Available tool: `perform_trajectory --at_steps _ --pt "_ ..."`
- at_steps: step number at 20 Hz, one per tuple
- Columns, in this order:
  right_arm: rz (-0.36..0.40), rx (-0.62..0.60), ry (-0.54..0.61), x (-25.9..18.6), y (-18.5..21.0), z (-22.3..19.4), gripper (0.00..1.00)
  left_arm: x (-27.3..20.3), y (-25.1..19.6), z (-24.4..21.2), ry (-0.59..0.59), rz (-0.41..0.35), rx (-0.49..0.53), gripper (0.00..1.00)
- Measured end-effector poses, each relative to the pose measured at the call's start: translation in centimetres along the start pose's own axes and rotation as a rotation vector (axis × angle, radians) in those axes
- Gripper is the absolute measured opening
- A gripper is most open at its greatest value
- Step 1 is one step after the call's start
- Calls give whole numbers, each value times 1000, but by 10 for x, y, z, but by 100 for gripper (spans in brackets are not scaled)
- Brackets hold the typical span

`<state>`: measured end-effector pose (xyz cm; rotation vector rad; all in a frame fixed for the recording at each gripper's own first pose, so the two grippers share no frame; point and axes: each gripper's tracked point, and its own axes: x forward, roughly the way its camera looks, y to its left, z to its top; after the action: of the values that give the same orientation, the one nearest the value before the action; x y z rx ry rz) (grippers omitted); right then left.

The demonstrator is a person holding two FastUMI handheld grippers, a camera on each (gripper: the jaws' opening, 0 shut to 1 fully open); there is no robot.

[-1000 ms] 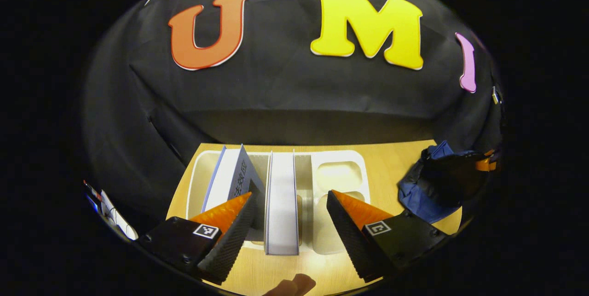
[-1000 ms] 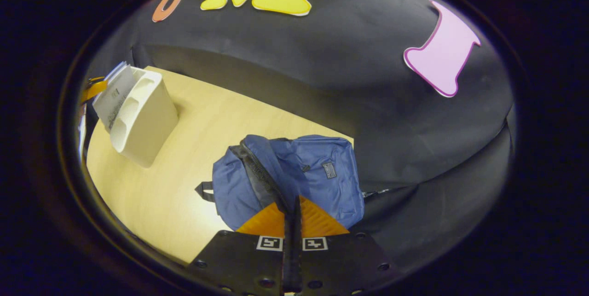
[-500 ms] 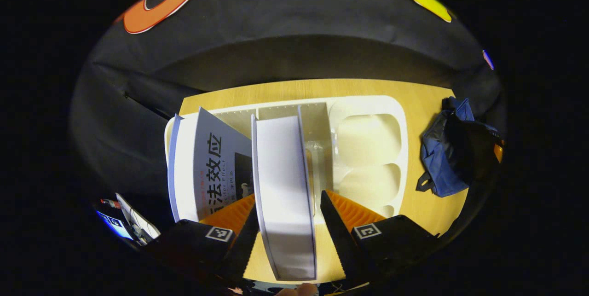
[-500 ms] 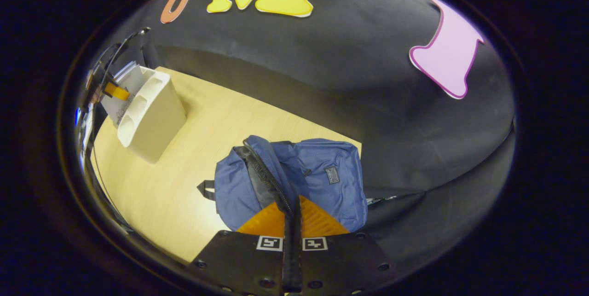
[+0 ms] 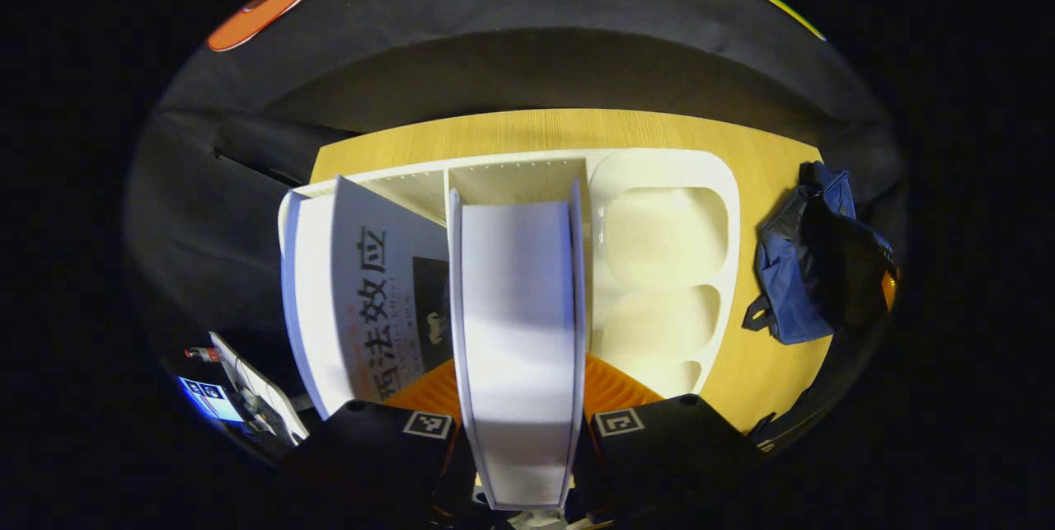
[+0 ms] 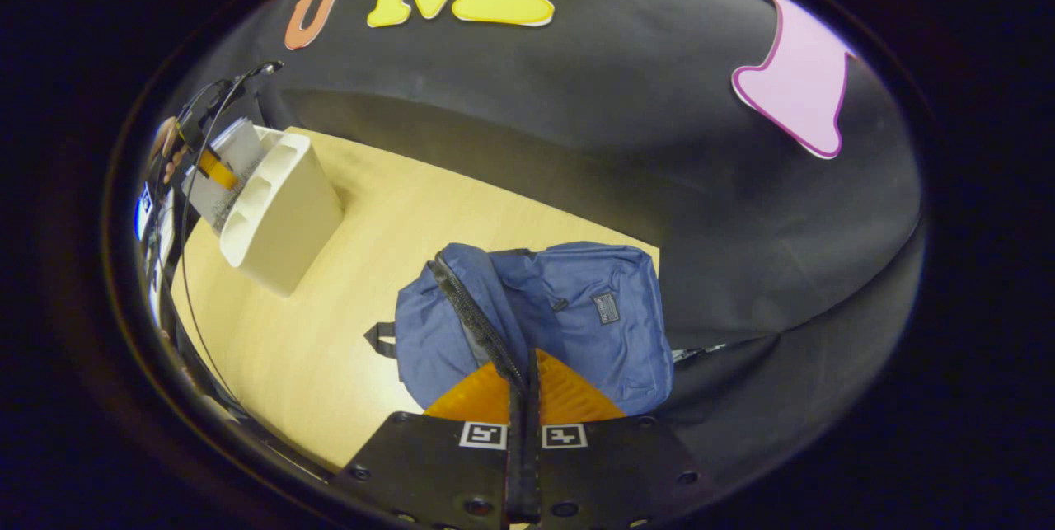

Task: Open the schoolbag, grab two books from the bookshelf and put them into the schoolbag.

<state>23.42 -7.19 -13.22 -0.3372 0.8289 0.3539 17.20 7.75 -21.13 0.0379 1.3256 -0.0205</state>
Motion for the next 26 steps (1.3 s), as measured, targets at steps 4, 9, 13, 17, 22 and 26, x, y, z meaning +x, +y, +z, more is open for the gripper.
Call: perform_trajectory --at_steps 4,9,13,17,22,26 --pt "13 6 -7 -2 0 -4 1 -54 2 -9 -56 4 43 48" --pt "26 7 -11 -1 0 -7 1 -137 -2 -40 -153 -19 84 48" --pt "34 -2 -10 -1 2 -10 1 -193 -20 -70 -218 -125 38 48" --pt "47 -6 0 1 4 -13 1 -207 -71 -105 -221 -336 -82 48" --pt "54 -28 13 4 6 -17 1 -199 -137 -126 -151 -537 -200 48" --pt "72 -19 24 11 10 -24 1 -187 -201 -131 -107 -738 -260 48"
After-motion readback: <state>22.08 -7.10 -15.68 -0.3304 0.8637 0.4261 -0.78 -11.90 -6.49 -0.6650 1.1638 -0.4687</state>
